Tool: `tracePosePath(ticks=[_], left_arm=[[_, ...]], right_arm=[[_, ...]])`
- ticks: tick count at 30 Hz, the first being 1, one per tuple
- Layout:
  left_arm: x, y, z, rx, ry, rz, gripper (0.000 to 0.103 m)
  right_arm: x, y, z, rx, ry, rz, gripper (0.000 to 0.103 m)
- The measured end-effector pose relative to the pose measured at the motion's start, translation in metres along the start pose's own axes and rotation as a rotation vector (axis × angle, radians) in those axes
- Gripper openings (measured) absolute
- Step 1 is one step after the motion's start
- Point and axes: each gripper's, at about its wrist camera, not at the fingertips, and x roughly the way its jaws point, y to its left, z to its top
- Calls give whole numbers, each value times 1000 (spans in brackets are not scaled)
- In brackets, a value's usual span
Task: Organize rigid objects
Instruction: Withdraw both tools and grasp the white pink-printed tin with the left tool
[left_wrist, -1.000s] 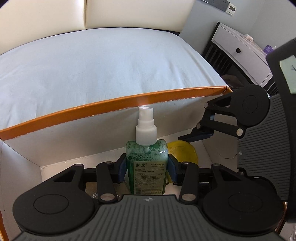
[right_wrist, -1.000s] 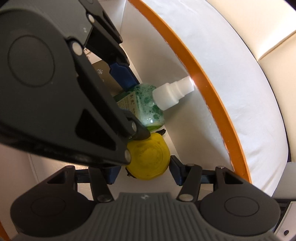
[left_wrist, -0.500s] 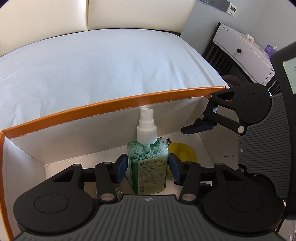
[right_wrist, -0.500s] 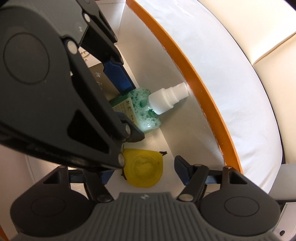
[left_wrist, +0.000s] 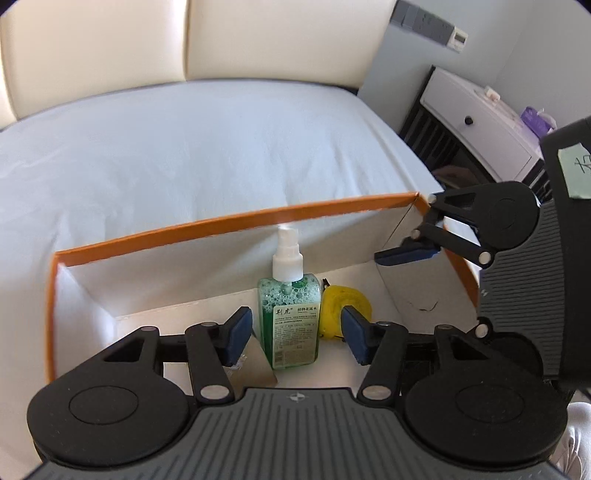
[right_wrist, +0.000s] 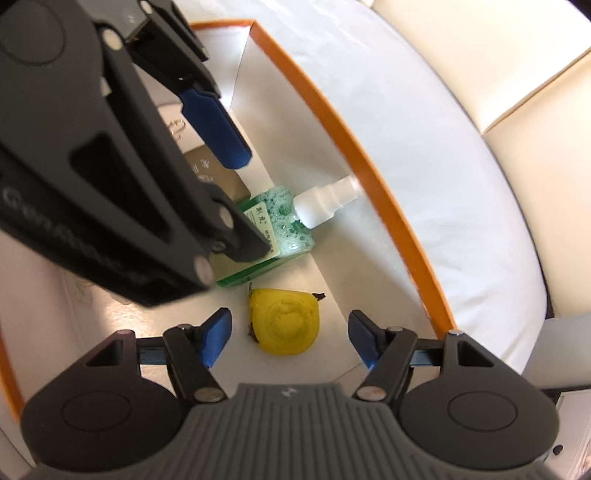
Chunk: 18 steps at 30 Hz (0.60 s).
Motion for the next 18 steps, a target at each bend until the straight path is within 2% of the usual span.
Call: tracePosePath(ticks=[8, 14, 18], left_arm=[[-66, -6, -28, -29, -180, -1, 65], [-104, -11, -61, -50, -244, -16, 64], [-122, -10, -87, -119, -275, -2, 64]], right_arm=[[-63, 16, -19, 209, -134, -75, 69], [-103, 42, -42, 363, -267, -92, 69], [-119, 69, -62, 476, -363, -108, 70]])
